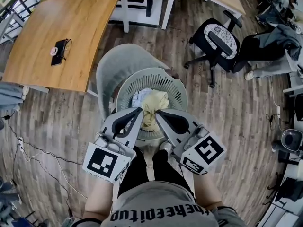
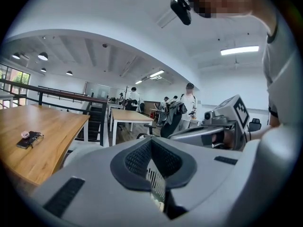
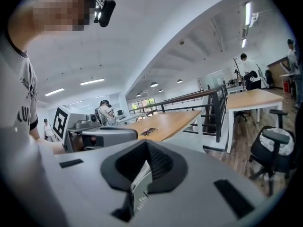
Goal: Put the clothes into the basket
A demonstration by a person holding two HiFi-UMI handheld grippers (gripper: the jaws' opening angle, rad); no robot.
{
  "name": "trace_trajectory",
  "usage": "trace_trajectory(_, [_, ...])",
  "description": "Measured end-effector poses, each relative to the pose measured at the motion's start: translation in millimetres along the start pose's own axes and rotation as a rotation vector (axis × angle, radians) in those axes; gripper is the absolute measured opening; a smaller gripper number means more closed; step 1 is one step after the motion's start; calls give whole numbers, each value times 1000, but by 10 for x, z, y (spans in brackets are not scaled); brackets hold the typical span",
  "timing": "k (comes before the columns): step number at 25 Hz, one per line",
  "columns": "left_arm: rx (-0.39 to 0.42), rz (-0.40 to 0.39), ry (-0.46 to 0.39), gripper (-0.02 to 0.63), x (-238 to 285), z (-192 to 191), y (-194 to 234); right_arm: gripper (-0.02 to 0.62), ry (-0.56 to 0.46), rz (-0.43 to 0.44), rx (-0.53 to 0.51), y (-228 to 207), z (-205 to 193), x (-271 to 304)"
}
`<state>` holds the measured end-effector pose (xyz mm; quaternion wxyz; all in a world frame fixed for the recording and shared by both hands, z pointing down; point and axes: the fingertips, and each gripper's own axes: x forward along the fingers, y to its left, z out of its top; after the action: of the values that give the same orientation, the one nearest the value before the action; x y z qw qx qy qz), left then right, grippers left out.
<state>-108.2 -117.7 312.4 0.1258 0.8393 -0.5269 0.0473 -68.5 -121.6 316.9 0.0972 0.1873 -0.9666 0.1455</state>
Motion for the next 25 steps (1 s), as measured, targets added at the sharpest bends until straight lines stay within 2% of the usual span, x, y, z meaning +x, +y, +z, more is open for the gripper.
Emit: trace_trajectory(25, [31,96,-128,14,-489,369,-344,9,-64,129,-127,501,365,-209])
